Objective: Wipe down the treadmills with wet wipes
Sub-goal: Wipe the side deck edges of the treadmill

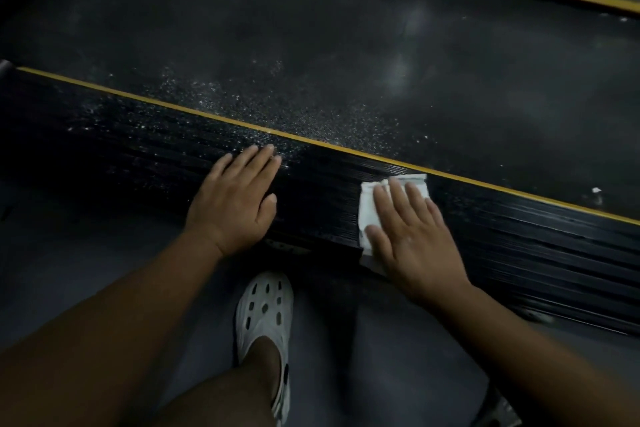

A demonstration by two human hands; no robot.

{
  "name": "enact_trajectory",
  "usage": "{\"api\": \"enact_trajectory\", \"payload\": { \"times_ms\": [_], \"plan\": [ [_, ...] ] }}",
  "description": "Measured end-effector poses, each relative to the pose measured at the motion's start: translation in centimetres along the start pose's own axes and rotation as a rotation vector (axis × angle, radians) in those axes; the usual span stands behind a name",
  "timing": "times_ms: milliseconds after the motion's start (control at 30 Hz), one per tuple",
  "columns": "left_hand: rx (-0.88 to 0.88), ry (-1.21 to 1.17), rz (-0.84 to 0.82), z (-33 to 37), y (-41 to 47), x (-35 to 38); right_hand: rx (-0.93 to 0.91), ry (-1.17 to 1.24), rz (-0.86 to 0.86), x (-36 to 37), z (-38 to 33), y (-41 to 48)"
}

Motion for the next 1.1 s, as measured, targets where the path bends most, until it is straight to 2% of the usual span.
{"api": "enact_trajectory", "payload": {
  "times_ms": [100, 167, 233, 300, 333, 433, 500, 567, 700, 733, 800, 867, 900, 1000, 1100],
  "plan": [
    [-0.017, 0.015, -0.066, 1.2, 0.1, -1.0, 0.140, 0.007, -0.016, 0.1, 0.4, 1.6],
    [0.104, 0.066, -0.103, 4.5, 0.7, -1.5, 0.154, 0.010, 0.010, -0.1, -1.5, 2.8],
    [0.201, 0.081, -0.108, 7.9, 1.7, -1.4, 0.038, 0.023, 0.071, 0.1, -3.1, 2.1],
    [0.212, 0.053, -0.130, 9.6, 2.6, -0.9, -0.092, 0.021, 0.044, 0.8, -2.6, -0.6],
    [0.212, 0.041, -0.135, 10.0, 2.9, -0.5, -0.099, 0.022, 0.030, 0.8, -1.3, -2.0],
    [0.216, 0.001, -0.147, 11.0, 3.2, 0.3, 0.115, 0.034, 0.100, -0.1, 4.6, -2.6],
    [0.222, -0.003, -0.144, 11.6, 3.3, 0.8, 0.324, 0.031, 0.038, -0.6, 7.1, -0.4],
    [0.229, 0.001, -0.127, 11.8, 3.4, 1.0, 0.324, 0.020, 0.018, -0.8, 5.7, 1.4],
    [0.211, -0.003, -0.080, 11.4, 3.4, 0.9, 0.068, 0.044, 0.032, -0.1, 2.9, -2.7],
    [0.214, -0.003, -0.082, 11.4, 3.3, 0.9, 0.078, 0.035, 0.060, 0.0, 4.0, -4.1],
    [0.217, 0.005, -0.081, 11.4, 3.2, 1.0, 0.214, 0.028, 0.093, -0.2, 7.3, -4.4],
    [0.218, 0.010, -0.072, 11.4, 3.2, 1.0, 0.365, 0.058, 0.039, -0.4, 8.8, -2.0],
    [0.214, 0.015, -0.070, 11.4, 3.2, 1.0, 0.377, 0.055, 0.030, -0.5, 8.1, -0.7],
    [0.211, 0.017, -0.055, 11.5, 3.2, 0.9, 0.184, 0.070, 0.015, -0.5, 3.7, -0.1],
    [0.209, 0.012, -0.050, 11.4, 3.3, 0.9, 0.023, 0.063, 0.037, -0.1, 3.3, -3.7]
  ]
}}
Point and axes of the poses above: each hand's wrist, its own y-axis towards the middle knuckle, its own x-axis out of the palm, z = x × y, the point moved 3 cm from there along y, towards the middle knuckle
